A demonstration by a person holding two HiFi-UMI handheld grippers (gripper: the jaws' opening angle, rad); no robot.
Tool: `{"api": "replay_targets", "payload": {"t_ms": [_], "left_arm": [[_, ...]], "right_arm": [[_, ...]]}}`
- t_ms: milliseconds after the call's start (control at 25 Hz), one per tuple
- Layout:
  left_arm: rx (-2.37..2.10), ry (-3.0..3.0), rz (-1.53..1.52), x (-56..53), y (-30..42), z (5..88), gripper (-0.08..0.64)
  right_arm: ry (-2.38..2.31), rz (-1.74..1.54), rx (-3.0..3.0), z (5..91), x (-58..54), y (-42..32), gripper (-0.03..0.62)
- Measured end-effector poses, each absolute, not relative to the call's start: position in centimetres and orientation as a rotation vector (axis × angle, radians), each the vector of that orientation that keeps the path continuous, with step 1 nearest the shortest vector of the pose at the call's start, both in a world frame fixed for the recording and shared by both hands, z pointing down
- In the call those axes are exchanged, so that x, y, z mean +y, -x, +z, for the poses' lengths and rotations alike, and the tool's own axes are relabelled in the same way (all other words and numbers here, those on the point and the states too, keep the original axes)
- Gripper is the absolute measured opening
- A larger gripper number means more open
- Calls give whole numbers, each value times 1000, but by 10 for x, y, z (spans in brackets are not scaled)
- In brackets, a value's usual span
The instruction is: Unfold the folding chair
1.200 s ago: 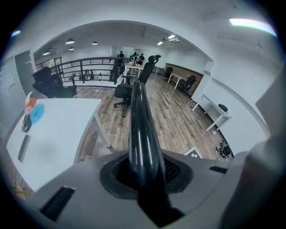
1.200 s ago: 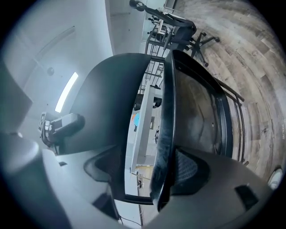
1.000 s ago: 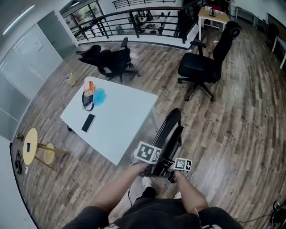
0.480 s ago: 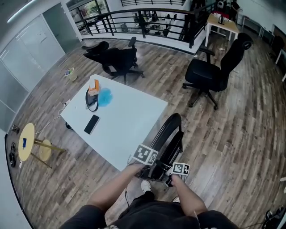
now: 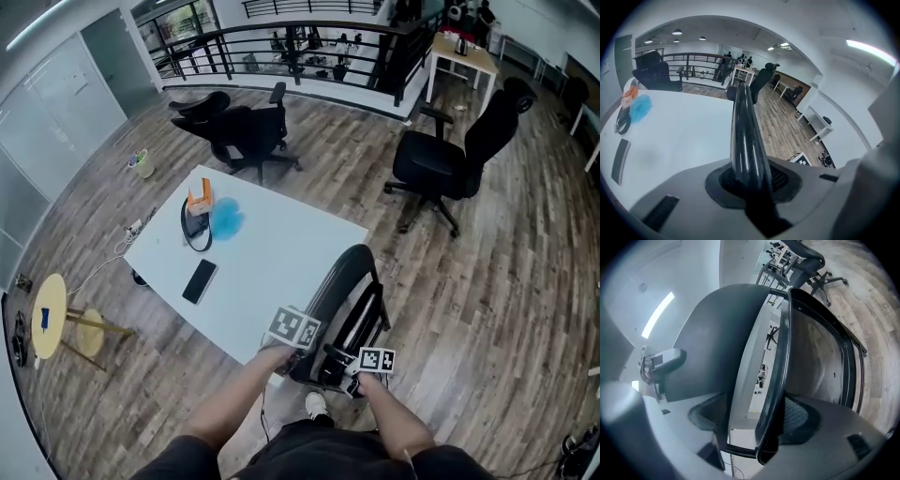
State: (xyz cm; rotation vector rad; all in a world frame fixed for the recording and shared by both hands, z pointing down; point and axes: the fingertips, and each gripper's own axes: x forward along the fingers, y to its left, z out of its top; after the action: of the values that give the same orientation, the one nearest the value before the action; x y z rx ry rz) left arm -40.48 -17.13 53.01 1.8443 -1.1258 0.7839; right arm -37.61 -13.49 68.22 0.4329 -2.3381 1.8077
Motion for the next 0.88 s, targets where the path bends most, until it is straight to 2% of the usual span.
{"api": "replay_targets", "payload": {"t_ms": [520, 640, 800, 880], "left_arm": [[-1133, -1853, 735, -172, 438, 531, 87], [-1238, -1905, 742, -167, 445, 518, 112], [-1394, -1992, 750, -152, 461, 483, 203], [-1479, -2025, 753, -139, 470, 468, 207]], "right_arm": [[-532, 1709, -2358, 688, -133, 402, 350], [-671, 1659, -2371, 689, -139, 380, 350], [-831, 1557, -2447, 668, -140, 338, 351], [-902, 1487, -2509, 647, -137, 320, 351]]}}
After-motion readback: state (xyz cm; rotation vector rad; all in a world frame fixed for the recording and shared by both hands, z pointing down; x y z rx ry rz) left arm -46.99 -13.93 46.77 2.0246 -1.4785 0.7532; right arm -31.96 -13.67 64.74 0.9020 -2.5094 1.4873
